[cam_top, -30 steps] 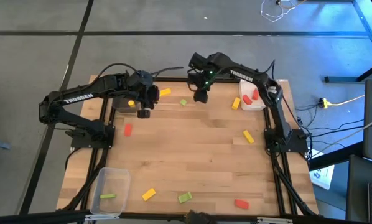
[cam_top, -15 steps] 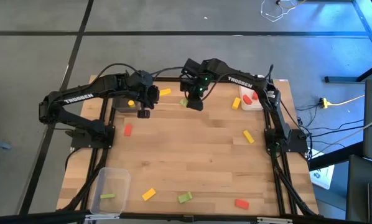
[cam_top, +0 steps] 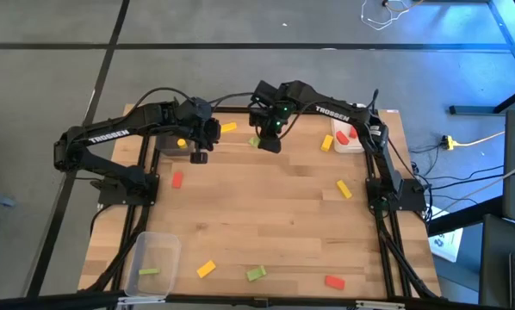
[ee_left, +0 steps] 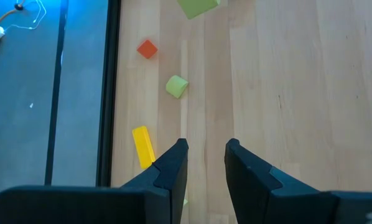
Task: Sort & place blocks by color
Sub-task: Put the green block into the transparent bin
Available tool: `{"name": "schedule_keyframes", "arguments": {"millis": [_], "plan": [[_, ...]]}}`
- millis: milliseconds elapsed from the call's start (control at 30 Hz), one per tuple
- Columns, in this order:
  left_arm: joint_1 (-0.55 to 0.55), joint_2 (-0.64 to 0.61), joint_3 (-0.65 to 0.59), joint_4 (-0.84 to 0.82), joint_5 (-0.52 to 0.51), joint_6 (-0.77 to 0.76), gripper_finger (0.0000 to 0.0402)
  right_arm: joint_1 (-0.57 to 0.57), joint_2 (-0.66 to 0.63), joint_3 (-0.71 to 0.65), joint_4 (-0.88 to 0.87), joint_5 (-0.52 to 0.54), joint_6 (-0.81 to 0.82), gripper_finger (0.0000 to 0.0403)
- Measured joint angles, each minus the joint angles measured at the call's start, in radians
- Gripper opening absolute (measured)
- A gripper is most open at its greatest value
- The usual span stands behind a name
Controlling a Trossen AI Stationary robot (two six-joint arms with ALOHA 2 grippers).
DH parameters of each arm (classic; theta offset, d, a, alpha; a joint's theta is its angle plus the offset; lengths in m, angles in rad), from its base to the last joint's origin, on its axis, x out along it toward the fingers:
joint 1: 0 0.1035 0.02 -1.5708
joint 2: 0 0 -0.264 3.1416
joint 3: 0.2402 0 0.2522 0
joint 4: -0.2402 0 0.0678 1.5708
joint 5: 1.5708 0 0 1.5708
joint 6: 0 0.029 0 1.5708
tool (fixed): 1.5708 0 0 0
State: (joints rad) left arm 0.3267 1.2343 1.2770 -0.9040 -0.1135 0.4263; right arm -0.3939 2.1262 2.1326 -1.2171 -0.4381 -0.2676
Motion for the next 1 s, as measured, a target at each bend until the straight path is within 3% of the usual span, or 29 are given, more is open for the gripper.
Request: {"name": "schedule_keyframes", "arguments": {"millis": [200, 533, 1000], "plan": [[0.0, 0.0, 0.0, -0.001, -0.008, 0.001, 0.0096, 0.0, 0.0, 0.0, -0.005, 0.0, 0.0, 0.0134], [0.0, 0.0, 0.0, -0.005, -0.117, 0.006, 0.0096, -0.003, -0.001, 0.0, -0.014, 0.0, 0.013, 0.0134], [-0.041, 0.004, 0.0, -0.005, -0.106, 0.336, 0.0096, -0.003, -0.002, -0.001, -0.015, 0.0, 0.023, 0.0134]]}}
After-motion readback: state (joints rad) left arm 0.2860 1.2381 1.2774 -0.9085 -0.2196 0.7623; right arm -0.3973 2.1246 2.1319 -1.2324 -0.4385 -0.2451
